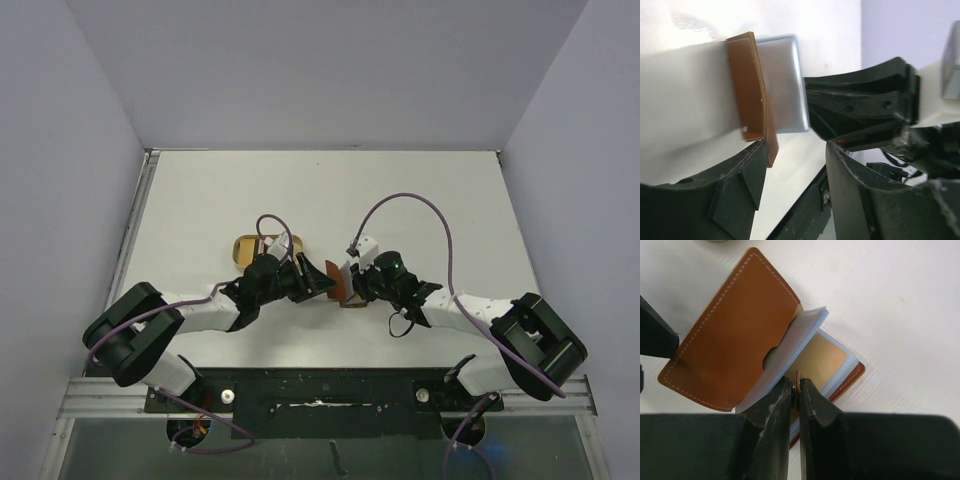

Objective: Put the credit cards into the card holder
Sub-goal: Close the card holder at the center of the board.

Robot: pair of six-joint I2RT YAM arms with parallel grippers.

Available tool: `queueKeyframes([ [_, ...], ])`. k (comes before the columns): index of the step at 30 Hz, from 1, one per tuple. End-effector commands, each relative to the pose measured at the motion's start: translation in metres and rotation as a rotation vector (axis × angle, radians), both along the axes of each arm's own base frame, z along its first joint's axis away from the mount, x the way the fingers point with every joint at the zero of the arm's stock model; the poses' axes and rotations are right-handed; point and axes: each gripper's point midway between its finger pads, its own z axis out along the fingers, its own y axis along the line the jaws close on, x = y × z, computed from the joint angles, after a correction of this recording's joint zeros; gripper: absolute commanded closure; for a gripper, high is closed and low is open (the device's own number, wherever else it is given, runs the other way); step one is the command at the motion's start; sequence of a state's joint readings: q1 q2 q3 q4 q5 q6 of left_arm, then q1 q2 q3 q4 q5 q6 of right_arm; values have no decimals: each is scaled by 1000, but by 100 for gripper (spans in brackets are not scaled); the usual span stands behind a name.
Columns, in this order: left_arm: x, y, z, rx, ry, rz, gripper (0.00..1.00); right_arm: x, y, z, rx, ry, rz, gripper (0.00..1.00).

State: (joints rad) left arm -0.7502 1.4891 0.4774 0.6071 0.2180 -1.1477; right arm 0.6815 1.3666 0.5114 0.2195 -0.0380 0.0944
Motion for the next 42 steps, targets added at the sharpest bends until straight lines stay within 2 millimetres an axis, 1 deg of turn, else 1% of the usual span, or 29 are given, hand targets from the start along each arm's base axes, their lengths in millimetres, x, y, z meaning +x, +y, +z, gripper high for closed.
queueKeyframes([
  [1, -2, -22, 52, -144, -128, -64, 53, -5, 40, 36, 227, -61, 85, 93],
  [2, -3, -23, 52, -143, -130, -68, 53, -8, 45, 37, 251, -56, 108, 93],
  [5, -5, -21, 42, -118, -117, -66, 55, -15, 56, 37, 286, -36, 165, 93],
  [9, 1, -14, 15, -15, -115, -54, 57, -20, 58, 34, 292, -38, 194, 93],
  [11, 4, -11, 4, 23, -109, -58, 60, -22, 56, 31, 280, -46, 207, 93],
  [16, 9, -8, -14, 111, -103, -52, 67, -25, 45, 27, 243, -75, 213, 92],
  [18, 11, -5, -24, 157, -102, -45, 71, -27, 40, 27, 242, -102, 206, 92],
  [20, 14, 0, -38, 214, -86, -35, 77, -29, 37, 29, 258, -126, 200, 92],
  [23, 13, 3, -51, 263, -71, -39, 82, -31, 36, 32, 275, -152, 198, 91],
  [26, 12, 5, -60, 311, -63, -38, 83, -31, 35, 33, 284, -165, 189, 90],
  [31, 12, 9, -74, 466, -72, -51, 83, -30, 29, 34, 288, -191, 156, 89],
  [35, 13, 7, -81, 556, -75, -62, 83, -31, 23, 39, 299, -224, 126, 87],
  [39, 13, 7, -85, 603, -76, -59, 84, -32, 14, 39, 296, -230, 81, 84],
  [42, 13, 9, -88, 612, -73, -53, 83, -36, 10, 35, 294, -210, 63, 81],
])
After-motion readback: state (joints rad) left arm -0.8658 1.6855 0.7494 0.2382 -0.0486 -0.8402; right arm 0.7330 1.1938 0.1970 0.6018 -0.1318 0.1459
